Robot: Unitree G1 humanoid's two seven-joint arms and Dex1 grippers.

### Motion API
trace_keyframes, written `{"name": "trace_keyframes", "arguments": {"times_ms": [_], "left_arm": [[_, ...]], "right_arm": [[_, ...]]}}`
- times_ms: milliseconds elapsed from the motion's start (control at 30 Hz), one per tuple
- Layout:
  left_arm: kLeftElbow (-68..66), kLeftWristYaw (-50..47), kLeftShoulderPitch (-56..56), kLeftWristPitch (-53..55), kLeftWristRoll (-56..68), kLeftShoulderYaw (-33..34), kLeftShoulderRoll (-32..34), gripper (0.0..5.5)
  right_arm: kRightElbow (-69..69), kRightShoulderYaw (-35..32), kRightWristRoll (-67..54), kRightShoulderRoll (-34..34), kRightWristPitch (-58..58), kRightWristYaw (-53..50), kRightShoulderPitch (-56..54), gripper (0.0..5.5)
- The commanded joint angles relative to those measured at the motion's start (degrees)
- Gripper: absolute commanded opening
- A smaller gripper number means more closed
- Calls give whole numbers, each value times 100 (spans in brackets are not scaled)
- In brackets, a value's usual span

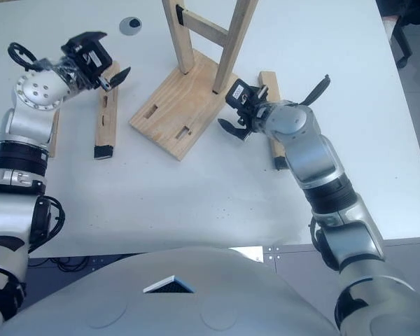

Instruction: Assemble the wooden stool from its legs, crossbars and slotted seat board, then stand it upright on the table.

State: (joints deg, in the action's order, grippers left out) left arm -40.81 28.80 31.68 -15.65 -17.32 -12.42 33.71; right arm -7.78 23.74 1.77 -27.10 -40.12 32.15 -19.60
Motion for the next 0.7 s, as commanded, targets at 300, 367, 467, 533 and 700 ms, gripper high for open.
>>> {"name": "trace_keyframes", "arguments": {"times_ms": [300,367,467,533,700], "left_arm": [[-1001,-97,-75,-1655,-521,-691,-112,381],[-850,105,-206,-1823,-464,-745,-91,381],[-625,278,-439,-1960,-448,-824,-35,381],[-324,450,-651,-1992,-343,-838,16,381],[1029,987,-1349,-1842,-12,-915,219,381]], "right_arm": [[757,-230,124,446,69,-282,-156,414],[842,-239,158,481,96,-297,-204,414],[1044,-240,241,496,192,-330,-330,414],[1189,-230,274,539,268,-356,-438,414],[1819,-151,417,743,635,-412,-753,414]]}}
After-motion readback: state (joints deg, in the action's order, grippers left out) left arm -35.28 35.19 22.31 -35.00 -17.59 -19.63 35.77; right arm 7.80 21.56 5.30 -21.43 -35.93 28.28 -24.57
